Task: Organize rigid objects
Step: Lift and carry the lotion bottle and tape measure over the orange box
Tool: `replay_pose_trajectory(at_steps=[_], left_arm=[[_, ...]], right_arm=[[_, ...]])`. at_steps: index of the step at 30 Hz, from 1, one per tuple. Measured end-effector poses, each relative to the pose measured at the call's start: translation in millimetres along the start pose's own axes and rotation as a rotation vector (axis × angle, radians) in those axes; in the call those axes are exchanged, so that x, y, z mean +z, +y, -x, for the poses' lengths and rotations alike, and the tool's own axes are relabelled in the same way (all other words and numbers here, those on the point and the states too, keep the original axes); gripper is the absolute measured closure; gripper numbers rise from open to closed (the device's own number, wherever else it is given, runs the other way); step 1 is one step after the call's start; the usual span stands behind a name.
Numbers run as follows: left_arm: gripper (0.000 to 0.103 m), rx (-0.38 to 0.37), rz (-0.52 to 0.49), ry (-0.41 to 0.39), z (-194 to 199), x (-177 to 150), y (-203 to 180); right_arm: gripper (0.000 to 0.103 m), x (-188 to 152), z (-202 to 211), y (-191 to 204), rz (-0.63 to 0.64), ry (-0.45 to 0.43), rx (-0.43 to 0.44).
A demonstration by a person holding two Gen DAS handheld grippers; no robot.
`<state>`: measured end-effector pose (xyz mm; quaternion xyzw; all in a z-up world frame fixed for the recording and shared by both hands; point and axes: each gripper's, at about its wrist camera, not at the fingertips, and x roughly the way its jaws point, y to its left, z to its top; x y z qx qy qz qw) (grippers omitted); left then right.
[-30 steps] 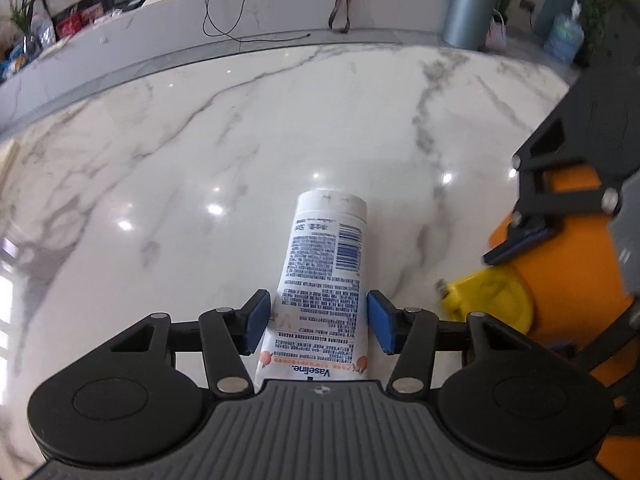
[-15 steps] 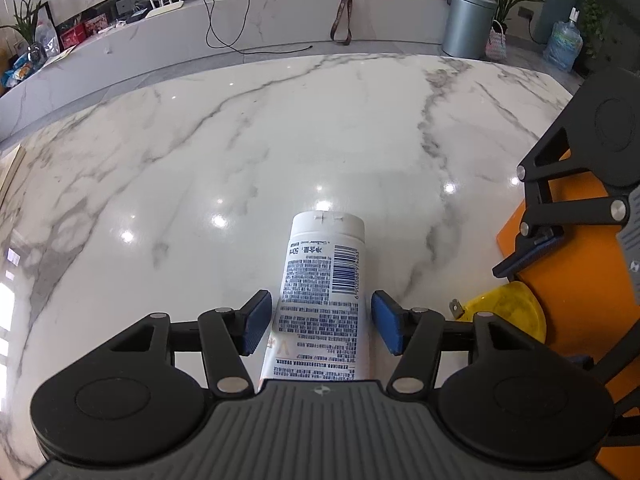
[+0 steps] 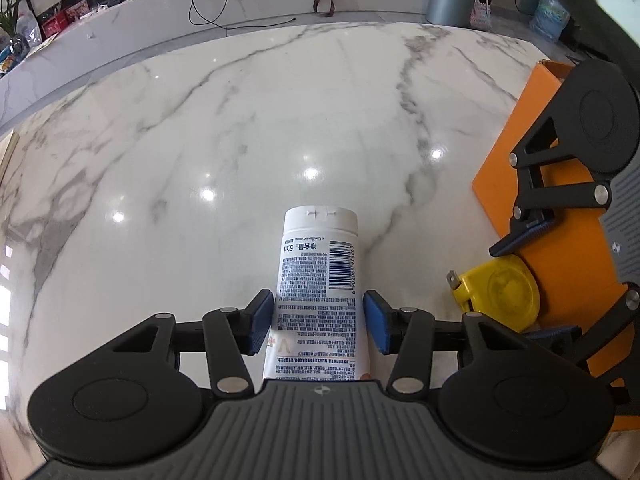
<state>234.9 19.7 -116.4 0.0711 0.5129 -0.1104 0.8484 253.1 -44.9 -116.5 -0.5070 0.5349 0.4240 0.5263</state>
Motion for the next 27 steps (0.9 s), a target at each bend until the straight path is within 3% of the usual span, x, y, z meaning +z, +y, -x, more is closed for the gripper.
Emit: replay_pose_trajectory(at_steps=[9, 13, 15, 17, 20, 27], left_arm=[[0.036, 0.006, 0.012, -0.046, -3, -1, 4], [0.036, -0.007, 0.018, -0.049, -1, -1, 7], [0.042, -0.018, 0.029, -0.05, -1, 0, 9], [0.047, -0.008, 0.029, -0.053, 0, 0, 8], [0.049, -0.001, 0.027, -0.057, 0, 0, 7], [0.05, -0.035, 0.06, -0.057, 10, -1, 10]], right_arm=[[0.047, 1, 12, 9, 0.034, -0.001, -0.007], [0.043, 3, 17, 10, 0.039, -0.021, 0.002], [0.039, 6, 19, 10, 0.031, -0.021, 0.023], [0.041, 2, 17, 8, 0.016, -0.017, 0.051], [0.053, 0, 20, 9, 0.002, -0.02, 0.083], [0.053, -10, 36, 23, -0.011, -0.088, 0.05]])
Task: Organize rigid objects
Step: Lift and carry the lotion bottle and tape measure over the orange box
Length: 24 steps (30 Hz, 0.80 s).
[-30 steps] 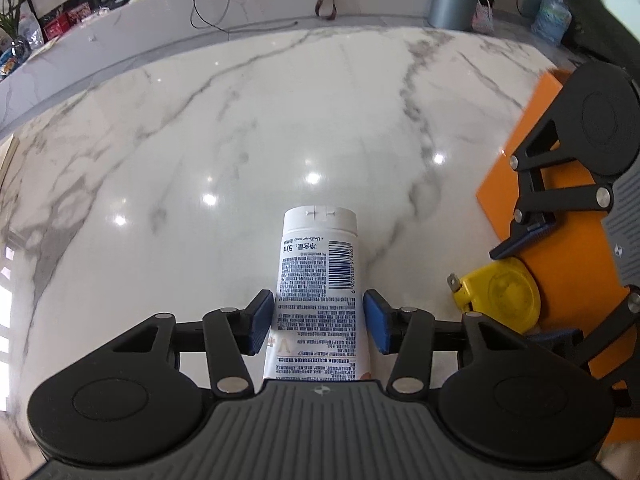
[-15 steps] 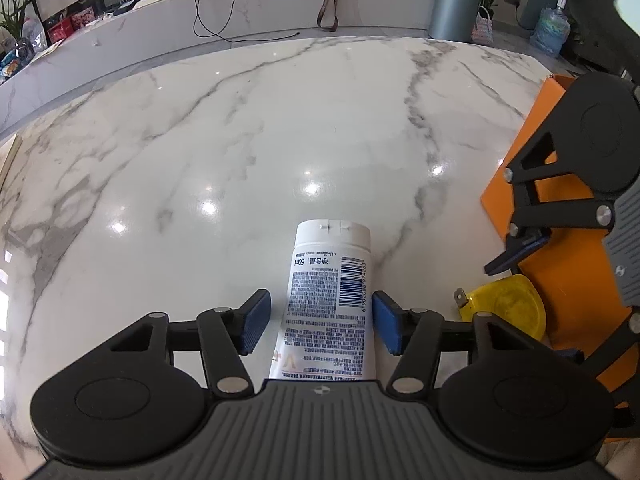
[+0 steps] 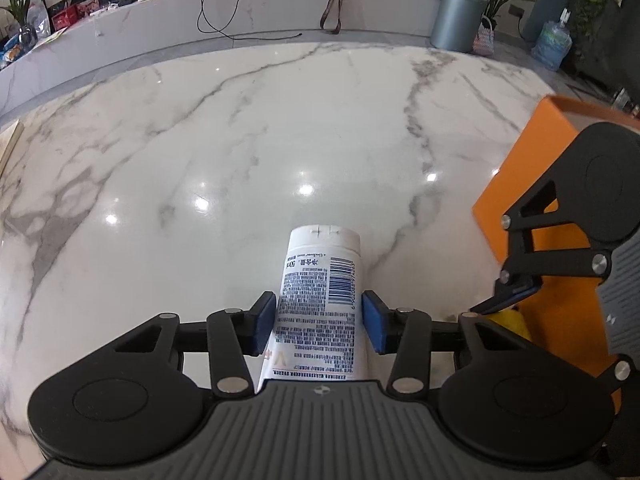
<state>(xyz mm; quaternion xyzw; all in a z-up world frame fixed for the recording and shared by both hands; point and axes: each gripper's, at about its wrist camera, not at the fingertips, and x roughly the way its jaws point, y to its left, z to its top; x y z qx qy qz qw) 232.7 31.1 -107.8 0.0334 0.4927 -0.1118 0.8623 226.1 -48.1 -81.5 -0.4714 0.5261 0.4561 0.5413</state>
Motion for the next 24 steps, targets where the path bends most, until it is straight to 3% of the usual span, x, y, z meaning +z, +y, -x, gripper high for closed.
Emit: replay_pose_trajectory(at_steps=[7, 8, 9, 10, 18, 21, 24], left_arm=[[0.052, -0.043, 0.088, -0.065, 34, -6, 2], [0.059, -0.044, 0.097, -0.072, 38, -7, 2], [0.076, -0.051, 0.102, -0.08, 42, -9, 2], [0.1, -0.065, 0.113, -0.089, 47, -10, 2], [0.099, -0.032, 0.091, -0.07, 61, -15, -9], [0.09, -0.008, 0.108, -0.064, 63, -17, -8], [0.07, 0.011, 0.166, -0.046, 64, -21, -4]], right_arm=[[0.053, -13, 44, 14, -0.021, -0.11, -0.057], [0.053, -15, 50, 16, -0.021, -0.122, -0.069], [0.053, -18, 56, 19, -0.022, -0.134, -0.081], [0.053, -21, 61, 21, -0.023, -0.146, -0.091], [0.053, -38, 92, 37, -0.052, -0.187, -0.17], [0.053, -35, 97, 35, -0.065, -0.21, -0.205], [0.053, -42, 99, 20, -0.119, -0.256, -0.221]])
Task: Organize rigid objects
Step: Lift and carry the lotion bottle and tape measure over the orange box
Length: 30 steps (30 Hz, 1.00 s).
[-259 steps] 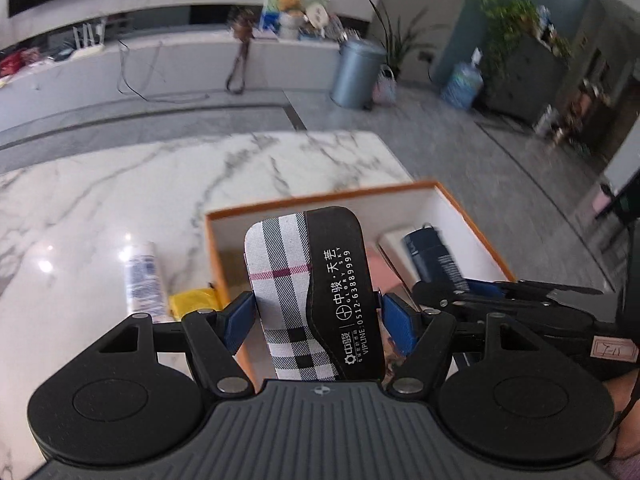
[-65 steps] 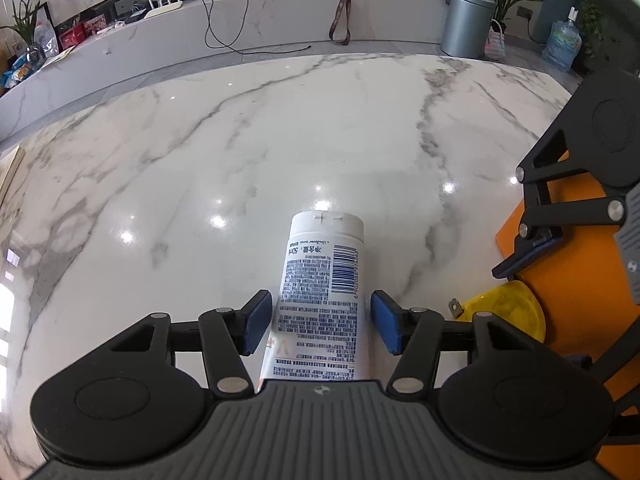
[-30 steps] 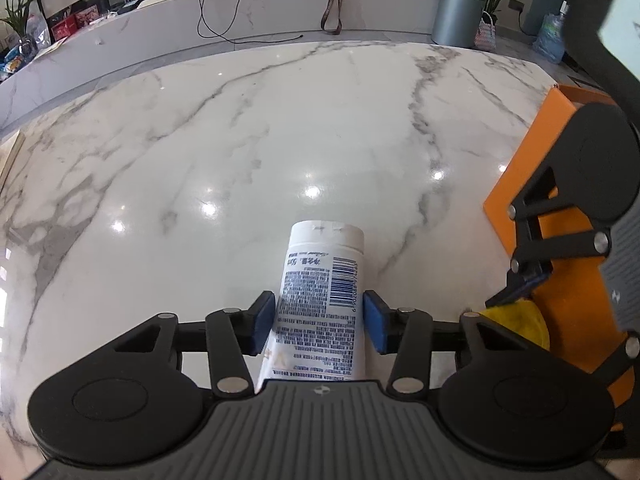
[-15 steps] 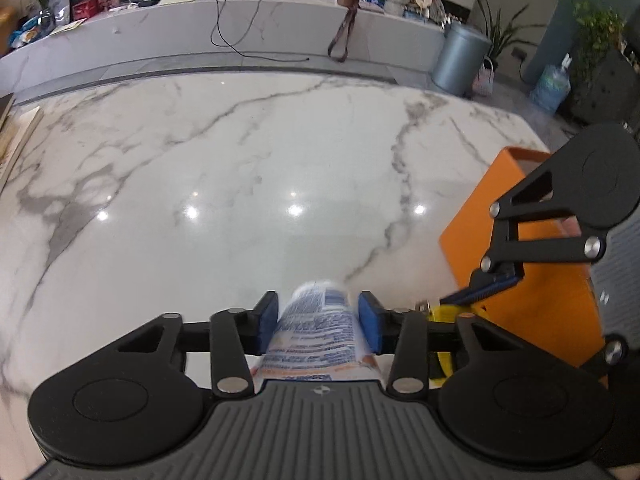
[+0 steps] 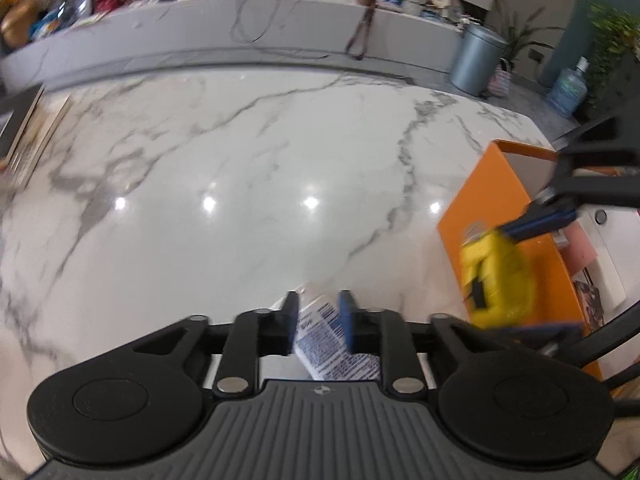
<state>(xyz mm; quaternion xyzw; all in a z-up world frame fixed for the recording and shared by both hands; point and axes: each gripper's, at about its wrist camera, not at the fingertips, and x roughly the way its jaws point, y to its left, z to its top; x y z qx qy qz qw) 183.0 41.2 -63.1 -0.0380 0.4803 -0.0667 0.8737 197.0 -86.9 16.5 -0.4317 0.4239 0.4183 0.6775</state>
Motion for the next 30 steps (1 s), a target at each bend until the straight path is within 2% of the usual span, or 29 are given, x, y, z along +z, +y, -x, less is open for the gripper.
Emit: replay_pose_trajectory(at_steps=[2, 4, 7, 14, 19, 23, 30], left_arm=[[0.048, 0.001, 0.05, 0.012, -2, -1, 5], [0.042, 0.023, 0.088, 0.022, -6, -2, 6], [0.037, 0.055, 0.133, 0.053, -18, -1, 5], [0.041, 0.12, 0.158, 0.093, -42, -4, -7], [0.047, 0.173, 0.119, 0.102, -53, -4, -16], [0.052, 0.203, 0.071, 0.118, -60, -7, -23], [0.053, 0.218, 0.007, 0.103, -58, -9, -28]], right_arm=[[0.053, -8, 9, -8, -0.043, -0.024, -0.005], [0.053, -17, 25, -20, -0.079, -0.051, -0.025], [0.053, -36, 37, -29, -0.119, -0.065, -0.06], [0.053, -93, 32, -40, -0.18, 0.018, -0.075], [0.053, -134, 9, -40, -0.232, 0.099, -0.055], [0.053, -153, -12, -39, -0.271, 0.139, -0.031], [0.053, -170, -37, -37, -0.292, 0.178, 0.026]])
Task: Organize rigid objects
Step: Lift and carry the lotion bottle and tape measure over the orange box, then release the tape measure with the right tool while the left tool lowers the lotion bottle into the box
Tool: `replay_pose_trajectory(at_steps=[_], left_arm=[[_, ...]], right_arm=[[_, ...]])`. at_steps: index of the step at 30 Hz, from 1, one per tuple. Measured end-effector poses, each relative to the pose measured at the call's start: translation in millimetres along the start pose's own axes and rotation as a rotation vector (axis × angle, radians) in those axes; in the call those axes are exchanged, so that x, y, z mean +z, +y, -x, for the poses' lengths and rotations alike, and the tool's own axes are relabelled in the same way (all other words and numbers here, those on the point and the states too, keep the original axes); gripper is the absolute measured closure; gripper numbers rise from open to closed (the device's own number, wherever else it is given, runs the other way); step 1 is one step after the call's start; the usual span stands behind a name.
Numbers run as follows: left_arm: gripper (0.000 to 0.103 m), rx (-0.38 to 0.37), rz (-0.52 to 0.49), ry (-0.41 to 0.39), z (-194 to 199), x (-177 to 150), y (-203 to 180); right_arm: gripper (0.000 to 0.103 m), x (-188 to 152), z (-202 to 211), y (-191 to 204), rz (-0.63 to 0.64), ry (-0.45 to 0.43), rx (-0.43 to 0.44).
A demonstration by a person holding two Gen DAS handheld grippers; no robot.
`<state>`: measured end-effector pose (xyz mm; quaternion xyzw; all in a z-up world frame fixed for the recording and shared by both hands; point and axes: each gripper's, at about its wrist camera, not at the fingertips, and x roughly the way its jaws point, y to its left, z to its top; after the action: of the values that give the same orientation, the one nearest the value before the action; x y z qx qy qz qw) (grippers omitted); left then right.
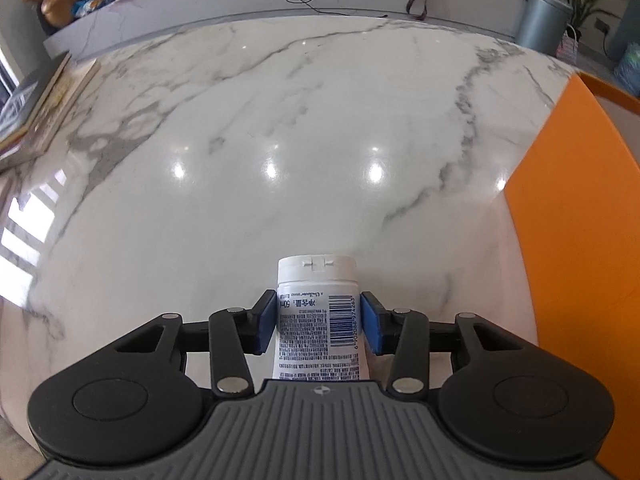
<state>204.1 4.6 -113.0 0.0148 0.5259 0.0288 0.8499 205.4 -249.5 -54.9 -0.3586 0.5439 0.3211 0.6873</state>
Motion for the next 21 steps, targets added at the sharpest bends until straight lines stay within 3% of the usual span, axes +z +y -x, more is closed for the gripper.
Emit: replay_pose_trajectory(at_steps=[5, 16, 21], left_arm=[[0.053, -0.056, 0.024, -0.022, 11, -3, 4], [0.053, -0.196, 0.006, -0.166, 77, 7, -7], [0.053, -0.265, -0.032, -0.229, 111, 13, -20]], right_arm=[[0.052, -3, -11, -4, -0.008, 0.0, 0.018], [0.052, -3, -19, 1, 0.007, -0.004, 0.01], [0.044, -3, -12, 4, 0.012, -0.023, -0.023]])
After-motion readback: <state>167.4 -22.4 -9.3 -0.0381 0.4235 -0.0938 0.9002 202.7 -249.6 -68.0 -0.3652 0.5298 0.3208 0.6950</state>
